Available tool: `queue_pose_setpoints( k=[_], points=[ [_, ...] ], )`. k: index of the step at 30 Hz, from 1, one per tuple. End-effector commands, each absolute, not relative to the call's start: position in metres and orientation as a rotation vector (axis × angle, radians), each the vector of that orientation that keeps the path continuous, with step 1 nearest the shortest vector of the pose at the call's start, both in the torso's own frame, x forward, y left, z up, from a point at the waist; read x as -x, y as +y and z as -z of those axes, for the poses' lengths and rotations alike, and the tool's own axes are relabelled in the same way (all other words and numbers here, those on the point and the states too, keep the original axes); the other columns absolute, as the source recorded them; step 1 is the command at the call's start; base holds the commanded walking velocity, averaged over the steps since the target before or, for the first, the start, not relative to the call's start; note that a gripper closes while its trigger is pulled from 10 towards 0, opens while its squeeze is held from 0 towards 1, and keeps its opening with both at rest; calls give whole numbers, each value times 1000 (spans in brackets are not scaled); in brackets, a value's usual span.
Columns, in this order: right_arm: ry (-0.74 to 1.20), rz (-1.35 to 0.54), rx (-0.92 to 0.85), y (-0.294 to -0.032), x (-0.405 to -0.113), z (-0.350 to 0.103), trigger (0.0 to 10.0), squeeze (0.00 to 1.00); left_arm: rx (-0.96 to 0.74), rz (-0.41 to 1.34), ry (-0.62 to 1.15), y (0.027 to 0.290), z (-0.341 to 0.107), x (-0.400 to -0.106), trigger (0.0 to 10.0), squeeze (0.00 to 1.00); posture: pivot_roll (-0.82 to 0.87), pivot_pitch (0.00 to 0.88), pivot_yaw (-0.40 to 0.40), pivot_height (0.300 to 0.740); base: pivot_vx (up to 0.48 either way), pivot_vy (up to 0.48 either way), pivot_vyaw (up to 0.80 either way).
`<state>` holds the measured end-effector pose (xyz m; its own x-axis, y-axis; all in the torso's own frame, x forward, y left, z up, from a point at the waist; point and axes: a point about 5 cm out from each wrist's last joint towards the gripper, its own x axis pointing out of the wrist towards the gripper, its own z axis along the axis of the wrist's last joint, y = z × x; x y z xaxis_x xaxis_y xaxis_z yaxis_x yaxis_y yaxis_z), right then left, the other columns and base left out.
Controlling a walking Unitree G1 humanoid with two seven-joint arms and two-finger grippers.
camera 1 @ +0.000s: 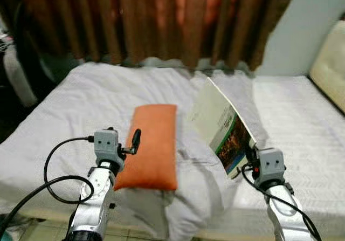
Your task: Clean up the room
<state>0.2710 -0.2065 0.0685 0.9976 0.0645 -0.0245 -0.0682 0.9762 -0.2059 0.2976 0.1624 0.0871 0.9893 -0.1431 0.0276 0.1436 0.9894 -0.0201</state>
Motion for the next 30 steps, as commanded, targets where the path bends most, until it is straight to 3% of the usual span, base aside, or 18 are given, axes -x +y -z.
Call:
queue_pose_setpoints(
  k=[1, 15, 30],
  points=[
    [-10, -56, 216, -210, -270, -75, 0, 0, 29, 177, -9, 153, -80, -295, 10000, 0, -83, 0, -4, 740, 0, -454, 0],
    [46, -110, 180, -208, -268, -69, 0, 0, 28, 183, -10, 146, -72, -287, 10000, 0, -84, 0, -31, 740, 0, -459, 0],
    [63, -132, 130, -197, -273, -66, 0, 0, -7, 168, -12, 160, -74, -291, 10000, 0, -63, 0, -13, 740, 0, -439, -85]
  ],
)
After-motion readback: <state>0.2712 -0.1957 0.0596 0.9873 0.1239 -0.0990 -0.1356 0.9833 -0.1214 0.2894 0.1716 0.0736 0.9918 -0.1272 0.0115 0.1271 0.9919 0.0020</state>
